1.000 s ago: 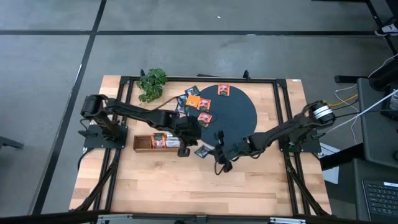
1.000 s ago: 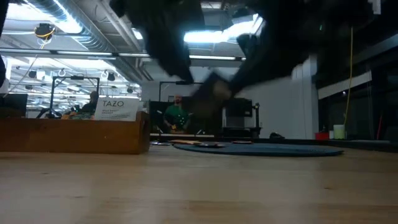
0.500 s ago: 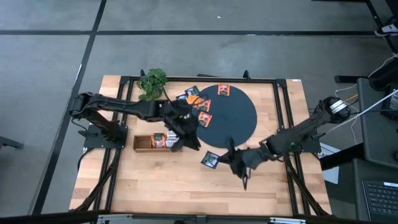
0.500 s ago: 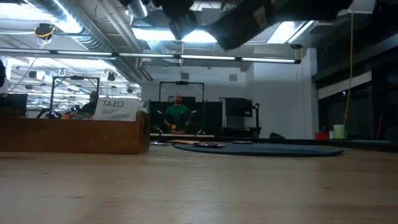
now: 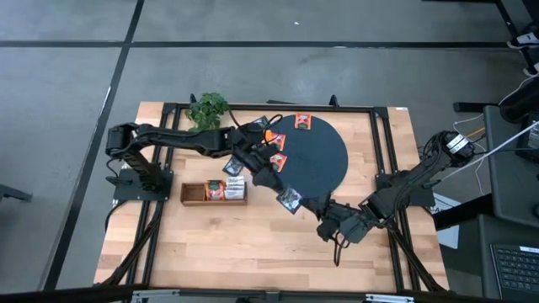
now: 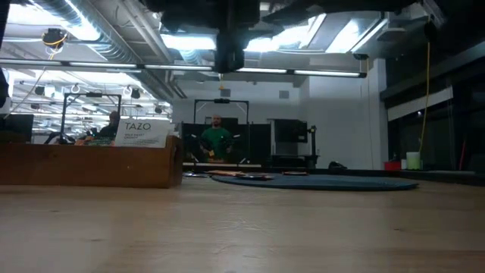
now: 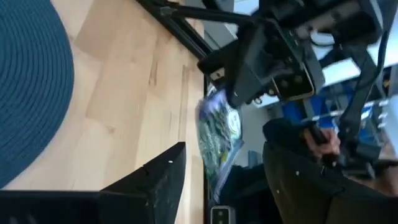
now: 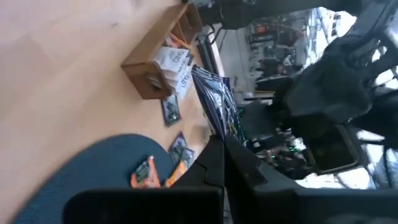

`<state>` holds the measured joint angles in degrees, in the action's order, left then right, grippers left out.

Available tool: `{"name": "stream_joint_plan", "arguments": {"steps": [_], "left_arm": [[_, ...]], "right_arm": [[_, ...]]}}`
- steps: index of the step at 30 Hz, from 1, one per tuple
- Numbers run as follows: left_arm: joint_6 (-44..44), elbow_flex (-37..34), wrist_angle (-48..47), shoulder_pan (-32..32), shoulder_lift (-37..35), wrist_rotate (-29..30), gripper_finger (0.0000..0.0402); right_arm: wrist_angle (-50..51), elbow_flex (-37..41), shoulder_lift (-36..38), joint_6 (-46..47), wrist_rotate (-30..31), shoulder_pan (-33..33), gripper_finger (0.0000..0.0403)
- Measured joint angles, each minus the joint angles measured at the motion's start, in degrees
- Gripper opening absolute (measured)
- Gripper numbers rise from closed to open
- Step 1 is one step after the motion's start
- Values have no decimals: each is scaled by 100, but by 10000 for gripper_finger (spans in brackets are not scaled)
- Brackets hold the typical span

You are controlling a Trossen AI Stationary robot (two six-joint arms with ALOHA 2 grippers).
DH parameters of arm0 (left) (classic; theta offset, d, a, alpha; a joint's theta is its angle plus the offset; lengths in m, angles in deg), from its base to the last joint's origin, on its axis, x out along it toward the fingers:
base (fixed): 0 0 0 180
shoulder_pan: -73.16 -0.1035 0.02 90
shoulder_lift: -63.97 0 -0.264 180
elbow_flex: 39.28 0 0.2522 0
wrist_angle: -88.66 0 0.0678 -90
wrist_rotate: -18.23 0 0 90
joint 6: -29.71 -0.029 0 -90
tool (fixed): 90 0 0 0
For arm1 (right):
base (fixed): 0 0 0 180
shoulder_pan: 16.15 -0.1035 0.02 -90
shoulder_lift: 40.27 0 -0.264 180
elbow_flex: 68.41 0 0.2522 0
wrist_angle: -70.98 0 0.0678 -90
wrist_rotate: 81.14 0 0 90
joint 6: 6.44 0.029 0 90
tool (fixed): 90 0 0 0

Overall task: Pick & Place Tea
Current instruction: Put the purple tea bag into the left section of the wooden organizer

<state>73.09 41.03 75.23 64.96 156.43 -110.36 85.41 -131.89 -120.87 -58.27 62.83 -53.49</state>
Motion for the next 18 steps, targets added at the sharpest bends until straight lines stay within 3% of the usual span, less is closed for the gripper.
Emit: {"name": "stream_joint_plan", "arguments": {"steps": [11,18], "left_arm": [[386,2,134,-94,96,-75,214],[255,2,121,4,98,-207,173]], "right_arm": [[-302,0,0,-432,198,311,2],[-582,0,-2,-713,166,640,2]]}}
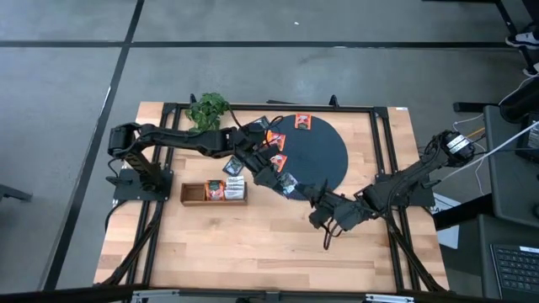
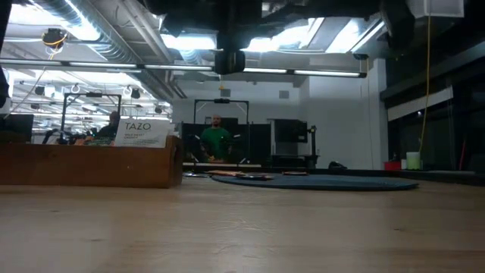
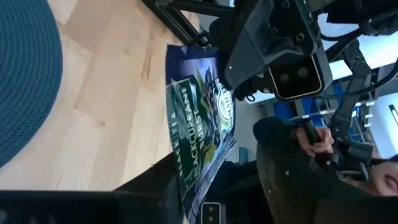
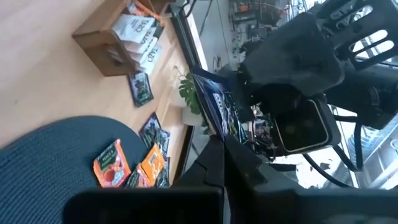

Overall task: Pick & Place Tea
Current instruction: Put the purple tea bag into the left section of the wooden organizer

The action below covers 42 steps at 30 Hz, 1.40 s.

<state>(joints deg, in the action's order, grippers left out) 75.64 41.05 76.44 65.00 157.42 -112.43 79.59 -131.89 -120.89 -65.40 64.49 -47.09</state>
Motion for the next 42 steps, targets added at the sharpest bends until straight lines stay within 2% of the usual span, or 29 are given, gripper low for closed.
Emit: {"name": "stream_joint_plan", "arguments": {"steps": [4,10,13,18,26,30,33,42], "left_arm": [[-232,0,-2,-2,0,-17,119],[-673,0,-5,-22,0,-77,16],[-884,0,-49,-33,-1,-98,9],[-1263,2,-452,-116,-2,-181,5],[-2168,2,-1940,-119,-351,-25,5],[-2752,2,-3098,10,-742,454,4],[-3115,2,-4243,110,-1107,1095,4],[-3564,2,-7031,493,-2057,2809,4]], "right_arm": [[-154,0,0,-6,-308,109,2],[-203,0,0,29,-437,196,5],[-243,0,0,384,-447,197,19],[-300,0,-2,1648,-550,197,53],[548,0,0,3925,-772,67,99],[1225,0,0,5354,-1117,66,109],[1566,26,0,6110,-1256,66,110],[1617,572,0,7235,-1237,73,106]]}}
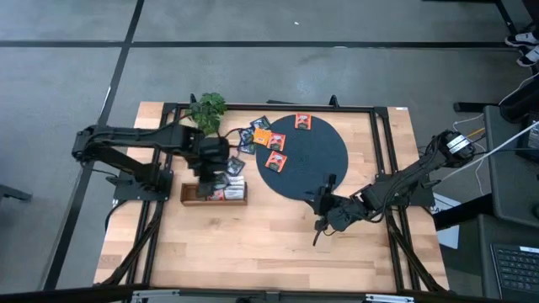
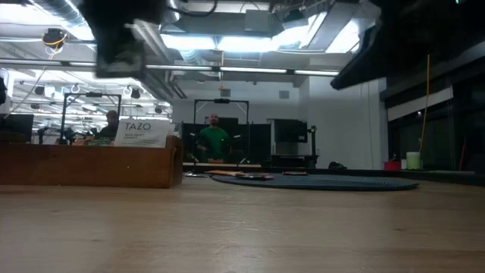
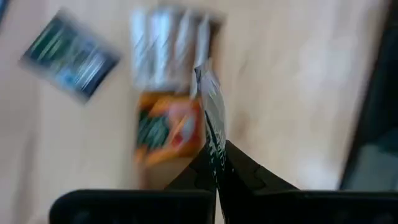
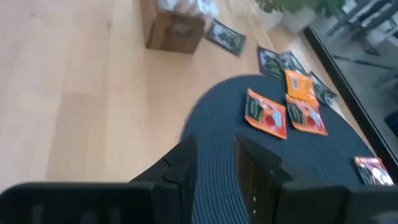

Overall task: Pick & Place Tea
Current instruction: Put the purple tea bag into the left section of the wooden organizer

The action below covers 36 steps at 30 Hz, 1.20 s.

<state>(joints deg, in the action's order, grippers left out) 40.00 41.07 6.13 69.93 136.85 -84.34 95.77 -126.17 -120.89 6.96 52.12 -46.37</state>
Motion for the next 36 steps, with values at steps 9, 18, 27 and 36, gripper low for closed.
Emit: {"name": "stream_joint_plan", "arguments": {"steps": [9,18,27,36], "left_arm": [[211,-435,-770,287,-240,448,3],[114,-1350,-412,352,-951,437,3],[399,-2294,-94,352,-1795,699,3],[-196,-2838,241,352,-1772,839,3]], "right_arm": [[-7,132,0,351,61,4,106],[41,132,0,294,63,4,106],[25,132,0,306,66,86,106],[-70,132,0,306,70,230,106]]}}
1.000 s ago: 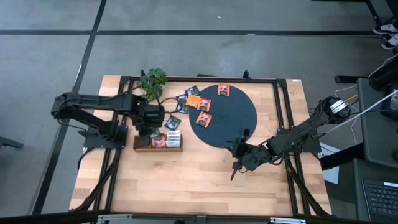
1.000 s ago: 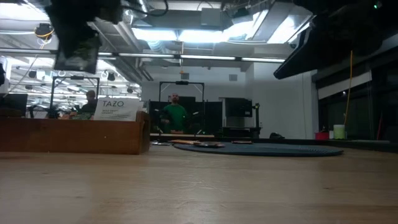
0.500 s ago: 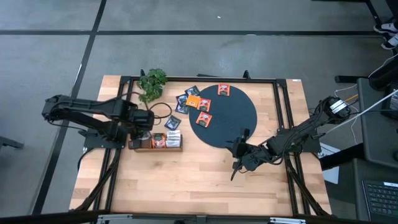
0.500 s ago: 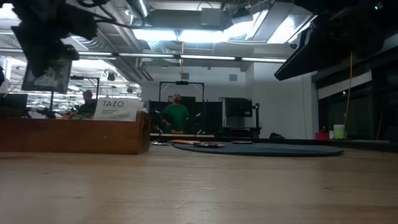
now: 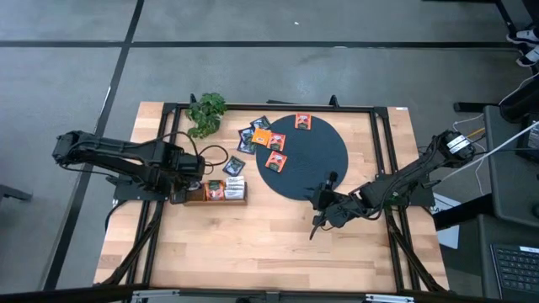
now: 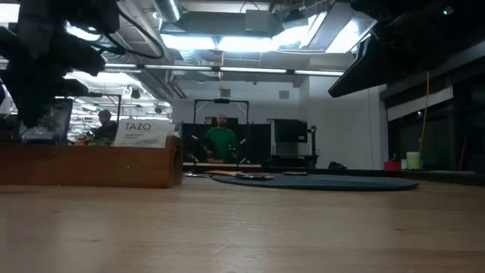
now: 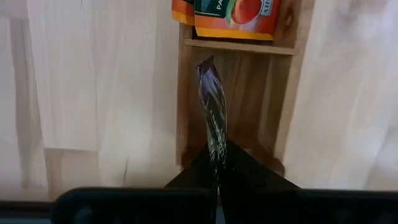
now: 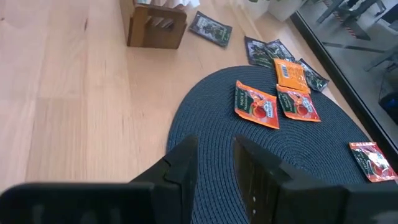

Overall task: Pick & Place Tea
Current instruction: Put the purple tea bag into the left section of the wooden organizer, then adjust the wooden organizer

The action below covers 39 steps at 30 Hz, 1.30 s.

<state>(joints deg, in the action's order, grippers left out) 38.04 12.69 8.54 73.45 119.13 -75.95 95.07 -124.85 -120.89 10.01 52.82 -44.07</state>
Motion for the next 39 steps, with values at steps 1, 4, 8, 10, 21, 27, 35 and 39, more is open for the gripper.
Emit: {"name": "stream_joint_plan", "arguments": {"steps": [1,4,8,10,21,27,35,39], "left_arm": [[-78,-28,18,0,18,22,3],[-140,-38,38,0,68,58,3],[-143,-38,41,0,180,61,3],[-122,-38,46,0,287,118,3],[44,-38,47,0,803,383,47],[116,-35,54,0,813,415,97],[322,684,-622,0,772,872,123],[750,1196,-702,0,664,1073,120]], "right_arm": [[-4,0,0,0,0,12,106],[-24,0,0,0,-1,69,106],[-27,0,0,0,-2,135,106],[-29,0,0,-2,-4,162,106],[-46,0,0,0,-61,194,106],[-46,0,0,-9,-63,194,106],[-46,-2,0,-22,-68,194,106],[-46,-2,0,-20,-70,194,106]]}}
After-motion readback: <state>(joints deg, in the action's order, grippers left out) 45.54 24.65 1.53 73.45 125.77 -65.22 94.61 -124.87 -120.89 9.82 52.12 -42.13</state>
